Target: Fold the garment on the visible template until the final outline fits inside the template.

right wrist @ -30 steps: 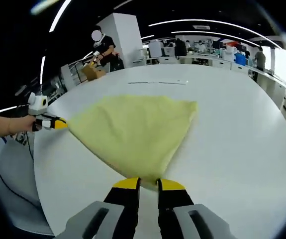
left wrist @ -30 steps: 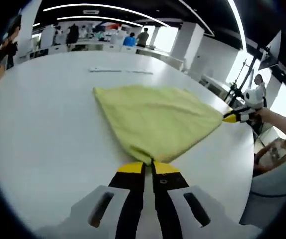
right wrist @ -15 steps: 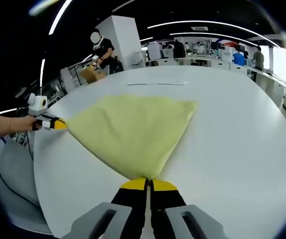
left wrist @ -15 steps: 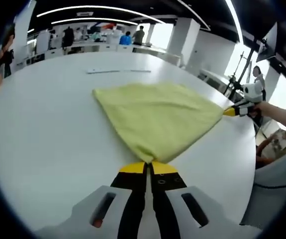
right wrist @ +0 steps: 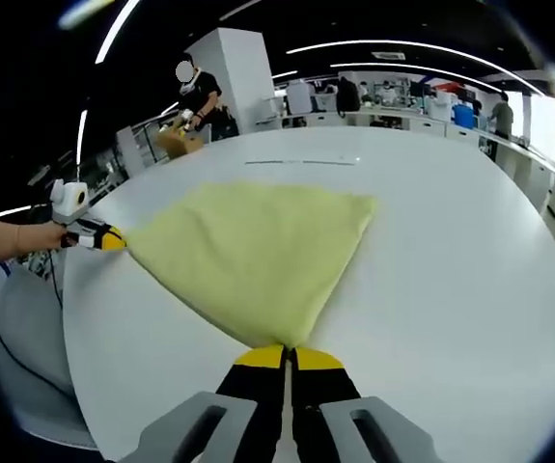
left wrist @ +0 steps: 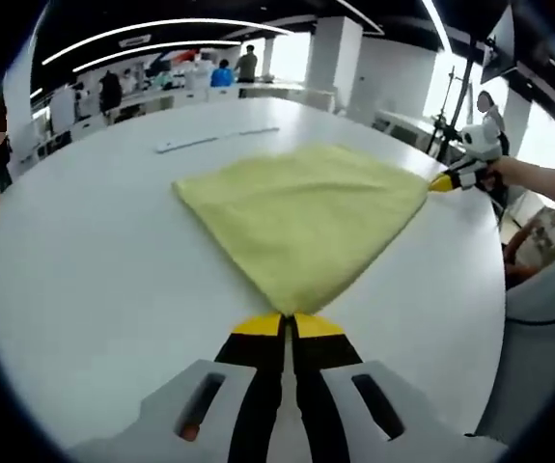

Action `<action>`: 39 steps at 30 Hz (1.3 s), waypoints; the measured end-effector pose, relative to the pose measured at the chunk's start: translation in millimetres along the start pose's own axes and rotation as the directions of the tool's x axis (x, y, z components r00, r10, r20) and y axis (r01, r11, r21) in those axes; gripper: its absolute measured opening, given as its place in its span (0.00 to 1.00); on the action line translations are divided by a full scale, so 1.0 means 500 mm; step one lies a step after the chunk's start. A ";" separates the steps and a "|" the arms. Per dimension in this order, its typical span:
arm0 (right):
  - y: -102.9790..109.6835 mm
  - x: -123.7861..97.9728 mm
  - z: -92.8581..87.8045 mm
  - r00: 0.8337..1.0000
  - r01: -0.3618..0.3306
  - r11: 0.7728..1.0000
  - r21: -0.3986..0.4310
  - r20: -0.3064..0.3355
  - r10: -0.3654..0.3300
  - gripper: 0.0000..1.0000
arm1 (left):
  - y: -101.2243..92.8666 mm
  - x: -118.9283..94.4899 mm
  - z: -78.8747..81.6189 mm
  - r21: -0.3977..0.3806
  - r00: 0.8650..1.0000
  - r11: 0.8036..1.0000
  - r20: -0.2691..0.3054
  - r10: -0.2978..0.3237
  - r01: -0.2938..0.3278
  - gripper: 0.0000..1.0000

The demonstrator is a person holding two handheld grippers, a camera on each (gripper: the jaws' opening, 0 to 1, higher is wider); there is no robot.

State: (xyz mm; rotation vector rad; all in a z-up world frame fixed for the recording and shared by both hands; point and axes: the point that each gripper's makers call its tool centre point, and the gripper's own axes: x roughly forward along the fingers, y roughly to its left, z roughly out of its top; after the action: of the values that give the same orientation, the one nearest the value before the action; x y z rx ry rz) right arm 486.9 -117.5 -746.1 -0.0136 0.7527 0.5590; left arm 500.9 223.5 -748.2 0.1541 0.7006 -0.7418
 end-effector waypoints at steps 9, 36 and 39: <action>0.013 -0.010 -0.008 1.000 -0.008 1.000 -0.008 -0.013 0.008 0.00 | -0.013 -0.006 -0.005 0.060 1.000 0.998 -0.018 0.008 -0.007 0.00; 0.026 -0.042 -0.055 0.999 -0.021 1.000 0.009 -0.039 0.021 0.00 | -0.049 -0.042 -0.040 0.057 0.999 0.998 -0.034 0.001 0.001 0.00; 0.029 -0.044 -0.059 0.999 -0.022 1.000 0.012 -0.040 0.023 0.00 | -0.051 -0.044 -0.043 0.050 1.000 0.999 -0.031 0.003 -0.001 0.00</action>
State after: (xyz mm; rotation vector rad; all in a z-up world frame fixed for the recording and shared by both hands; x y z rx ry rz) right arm 447.7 -121.6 -750.7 -0.0060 0.7961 0.5773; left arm 460.9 224.9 -747.9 0.2122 0.7119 -0.7566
